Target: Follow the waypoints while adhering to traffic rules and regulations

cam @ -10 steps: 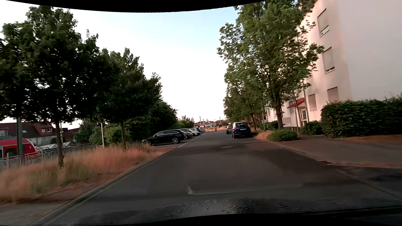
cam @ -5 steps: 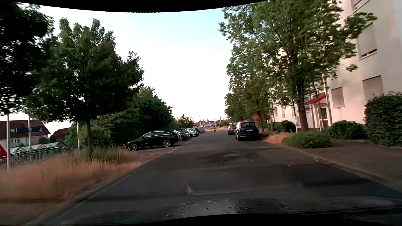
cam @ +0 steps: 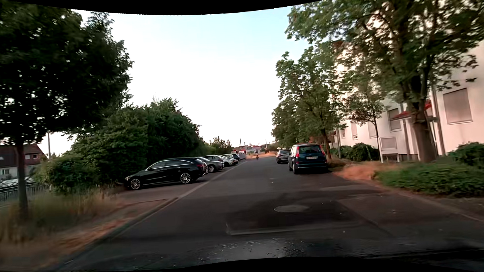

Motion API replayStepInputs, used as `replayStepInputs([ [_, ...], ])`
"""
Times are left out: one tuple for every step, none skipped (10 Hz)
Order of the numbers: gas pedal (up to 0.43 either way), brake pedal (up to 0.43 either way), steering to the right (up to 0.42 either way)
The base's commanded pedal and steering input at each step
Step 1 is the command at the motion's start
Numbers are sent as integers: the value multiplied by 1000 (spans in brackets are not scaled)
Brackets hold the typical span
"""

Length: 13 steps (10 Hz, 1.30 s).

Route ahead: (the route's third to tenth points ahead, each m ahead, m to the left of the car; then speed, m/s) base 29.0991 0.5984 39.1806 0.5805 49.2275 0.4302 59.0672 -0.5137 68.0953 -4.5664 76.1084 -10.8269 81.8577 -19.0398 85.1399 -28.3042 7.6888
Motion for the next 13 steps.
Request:
replayStepInputs([
  [0, 0, -10],
  [0, 0, -12],
  [0, 0, -12],
  [0, 0, -11],
  [0, 12, -11],
  [0, 18, -11],
  [0, 12, -11],
  [0, 12, -10],
  [0, 0, -8],
  [0, 0, -5],
  [0, 0, -5],
  [0, 0, -4],
  [0, 0, -4],
])
